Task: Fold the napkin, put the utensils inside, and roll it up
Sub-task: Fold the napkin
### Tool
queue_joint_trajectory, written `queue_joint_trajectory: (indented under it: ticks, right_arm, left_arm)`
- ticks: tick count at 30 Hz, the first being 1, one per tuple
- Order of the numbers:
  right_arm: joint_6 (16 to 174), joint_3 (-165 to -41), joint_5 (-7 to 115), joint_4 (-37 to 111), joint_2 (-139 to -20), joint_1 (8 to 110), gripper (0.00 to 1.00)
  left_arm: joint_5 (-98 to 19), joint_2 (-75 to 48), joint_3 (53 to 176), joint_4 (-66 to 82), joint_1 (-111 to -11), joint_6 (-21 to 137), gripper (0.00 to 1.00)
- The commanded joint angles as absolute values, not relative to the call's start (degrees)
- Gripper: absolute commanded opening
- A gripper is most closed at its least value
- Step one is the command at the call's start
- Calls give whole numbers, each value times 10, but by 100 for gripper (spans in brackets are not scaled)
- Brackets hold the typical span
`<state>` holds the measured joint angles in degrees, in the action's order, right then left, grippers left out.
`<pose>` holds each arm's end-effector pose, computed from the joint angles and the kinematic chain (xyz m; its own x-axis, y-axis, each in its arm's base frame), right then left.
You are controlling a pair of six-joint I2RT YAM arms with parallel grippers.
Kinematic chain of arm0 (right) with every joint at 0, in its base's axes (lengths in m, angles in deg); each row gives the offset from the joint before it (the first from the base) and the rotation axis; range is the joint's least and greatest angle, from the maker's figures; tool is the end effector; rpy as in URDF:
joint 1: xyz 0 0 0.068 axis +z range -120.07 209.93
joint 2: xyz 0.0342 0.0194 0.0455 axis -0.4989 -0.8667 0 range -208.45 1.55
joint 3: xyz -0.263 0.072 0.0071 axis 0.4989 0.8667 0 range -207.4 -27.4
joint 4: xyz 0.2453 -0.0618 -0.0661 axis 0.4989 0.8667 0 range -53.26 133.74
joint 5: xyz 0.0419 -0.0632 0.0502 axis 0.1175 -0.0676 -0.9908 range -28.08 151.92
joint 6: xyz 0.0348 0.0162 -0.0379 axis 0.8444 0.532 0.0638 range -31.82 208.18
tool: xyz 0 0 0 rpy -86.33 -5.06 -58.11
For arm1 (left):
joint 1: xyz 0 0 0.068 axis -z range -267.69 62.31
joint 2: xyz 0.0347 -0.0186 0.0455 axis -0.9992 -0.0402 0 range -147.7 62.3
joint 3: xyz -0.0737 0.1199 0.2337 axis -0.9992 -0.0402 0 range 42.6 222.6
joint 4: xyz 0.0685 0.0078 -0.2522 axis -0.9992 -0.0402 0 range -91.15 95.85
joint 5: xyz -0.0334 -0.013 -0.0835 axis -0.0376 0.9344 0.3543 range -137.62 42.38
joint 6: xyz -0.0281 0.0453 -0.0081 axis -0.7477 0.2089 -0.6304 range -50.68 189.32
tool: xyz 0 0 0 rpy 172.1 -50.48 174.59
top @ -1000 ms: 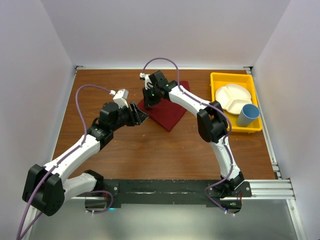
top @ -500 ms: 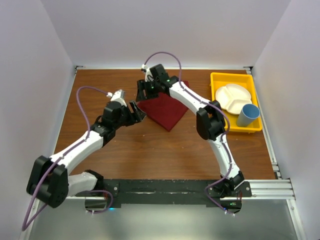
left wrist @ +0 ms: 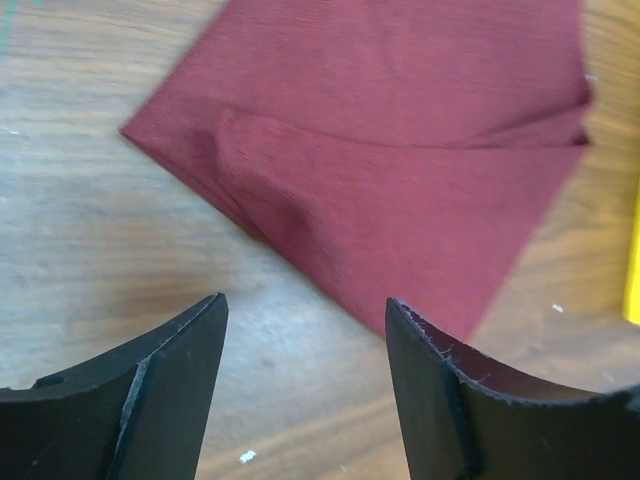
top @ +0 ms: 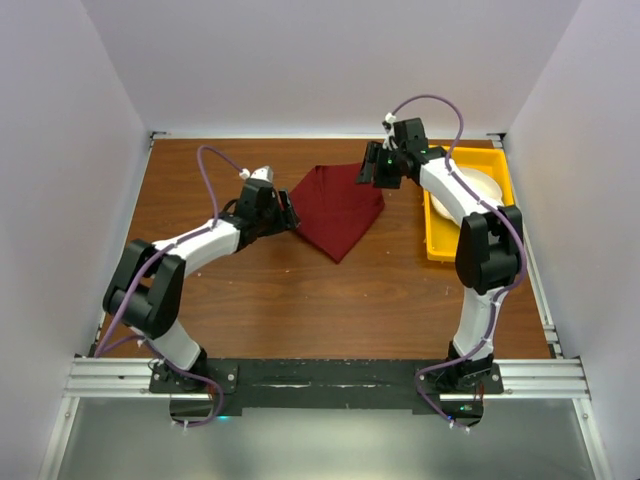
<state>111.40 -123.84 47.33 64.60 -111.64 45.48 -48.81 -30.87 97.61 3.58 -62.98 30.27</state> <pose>0.4340 0.1301 0.2668 -0.7921 0.1755 -0.5846 -0.1306 0.8869 0.4432 0.3160 -0.1447 0.2018 -0.7118 -0.3657 -0.5996 -0.0576 0.8813 -0.4691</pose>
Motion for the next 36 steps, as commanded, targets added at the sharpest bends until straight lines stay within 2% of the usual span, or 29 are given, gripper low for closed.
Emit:
queue_joint_trajectory:
  ticks: [1,13,16,19,20,22,23,26,36]
  right_arm:
    - [1093,-1214,479,632,-1110,461,59]
    - [1088,-1219,477,634,-1120,454,59]
    - [1088,-1220,476,635,-1122,453,59]
    - [1088,-1222,474,635,-1124,452,59]
    - [1087,-1226,472,635,-1125,452,59]
    - [1087,-1228,472,637,-1128,451,59]
    - [1086,-1228,472,638,-1129,451,59]
    - [1086,-1228,468,637,-1132,451,59]
    - [1085,-1228,438,621,-1160,450,53]
  left_arm:
    - [-551,-342,1032,34,-633,334,70]
    - [-564,-420,1104,22,-633,341,63]
    - [-560,-424,1109,22,-633,350,58]
    - [-554,-418,1105,35,-633,366,42]
    - [-550,-411,1104,39,-633,371,28]
    - [-511,-397,1097,85,-633,370,21]
    - [-494,-384,1085,105,-633,369,13]
    - [-436,-360,1071,157,-634,349,0]
    - [-411,-363,1006,211,-674,323,0]
